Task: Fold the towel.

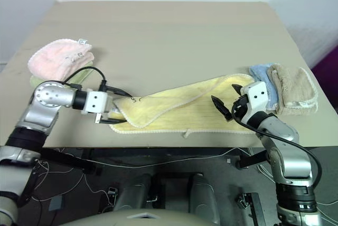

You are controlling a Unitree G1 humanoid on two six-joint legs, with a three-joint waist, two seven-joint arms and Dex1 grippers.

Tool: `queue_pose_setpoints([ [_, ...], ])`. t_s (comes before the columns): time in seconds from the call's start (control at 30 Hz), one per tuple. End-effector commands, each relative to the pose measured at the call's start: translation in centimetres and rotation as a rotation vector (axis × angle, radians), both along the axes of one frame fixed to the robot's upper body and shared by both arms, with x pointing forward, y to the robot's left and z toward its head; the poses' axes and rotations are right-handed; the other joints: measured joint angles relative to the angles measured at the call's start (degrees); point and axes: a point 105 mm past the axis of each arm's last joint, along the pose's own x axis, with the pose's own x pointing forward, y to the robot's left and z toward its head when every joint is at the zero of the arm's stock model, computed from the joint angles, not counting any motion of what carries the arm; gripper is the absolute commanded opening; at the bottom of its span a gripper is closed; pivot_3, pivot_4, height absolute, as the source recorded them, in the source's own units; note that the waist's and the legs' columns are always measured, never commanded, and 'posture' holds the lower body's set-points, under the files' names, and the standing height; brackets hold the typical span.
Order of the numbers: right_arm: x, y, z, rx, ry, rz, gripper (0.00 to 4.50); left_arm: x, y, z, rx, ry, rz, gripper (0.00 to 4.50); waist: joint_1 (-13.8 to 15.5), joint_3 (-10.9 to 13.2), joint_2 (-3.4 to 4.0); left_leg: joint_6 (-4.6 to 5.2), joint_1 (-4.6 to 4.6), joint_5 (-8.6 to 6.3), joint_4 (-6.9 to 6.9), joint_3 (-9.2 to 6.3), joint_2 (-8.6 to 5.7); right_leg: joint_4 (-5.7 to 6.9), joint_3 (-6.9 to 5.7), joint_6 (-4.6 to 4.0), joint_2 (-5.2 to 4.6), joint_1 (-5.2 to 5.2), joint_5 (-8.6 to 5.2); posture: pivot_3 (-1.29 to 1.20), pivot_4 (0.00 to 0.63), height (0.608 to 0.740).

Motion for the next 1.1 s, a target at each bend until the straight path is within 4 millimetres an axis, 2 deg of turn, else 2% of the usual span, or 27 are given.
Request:
queue_pose_setpoints([
  [0.03,-0.5,-0.3,1.6,0.006,-0.055,-0.013,4.47,-0.2,-1.0,-0.1,0.036,-0.061,-0.081,4.5,0.0,0.0,0.0,0.0,0.0,0.0,0.0,0.0,0.0,0.0,0.0,0.0,0.01,0.0,0.0,0.0,0.15,0.701],
  [0.13,-0.6,-0.4,1.6,0.008,-0.055,-0.016,4.47,-0.3,-1.6,-0.8,0.059,-0.089,-0.122,4.5,0.1,0.0,0.0,0.01,0.02,0.0,0.01,0.0,0.0,0.01,0.0,0.01,0.02,0.03,0.0,0.0,0.15,0.701],
  [0.33,-0.5,-0.3,1.7,0.009,-0.054,-0.015,4.47,-0.9,-3.8,-0.4,-0.022,-0.089,-0.177,4.5,1.0,0.0,0.05,0.16,0.05,-0.08,0.08,0.0,-0.01,0.02,0.0,0.02,0.02,0.09,0.0,0.0,0.15,0.701],
  [0.63,-0.2,0.0,1.9,0.003,-0.056,-0.001,4.47,-1.3,-4.3,-0.2,-0.083,-0.059,-0.175,4.5,1.2,0.0,0.05,0.18,0.04,-0.09,0.12,-0.01,-0.01,0.02,0.0,0.02,0.04,0.1,0.01,0.0,0.15,0.701],
  [0.77,-0.1,0.0,1.9,0.0,-0.057,0.003,4.5,-1.6,-4.1,0.0,-0.128,-0.028,-0.17,3.6,1.1,0.0,0.05,0.18,0.04,-0.09,0.13,-0.01,0.0,0.03,0.0,0.02,0.05,0.1,0.01,0.0,0.15,0.701],
  [0.93,0.0,0.0,2.0,-0.004,-0.058,0.006,4.5,-2.4,-4.2,0.9,-0.233,0.028,-0.169,1.88,1.1,0.0,0.04,0.18,0.04,-0.09,0.14,-0.01,0.0,0.03,0.0,0.02,0.05,0.1,0.0,0.0,0.15,0.701],
  [1.1,0.0,-0.1,2.0,-0.022,-0.057,0.007,4.5,-1.9,-3.3,1.5,-0.296,0.075,-0.078,0.08,1.1,0.0,0.04,0.18,0.04,-0.08,0.14,-0.02,0.0,0.04,0.0,0.02,0.06,0.1,0.0,0.0,0.15,0.701],
])
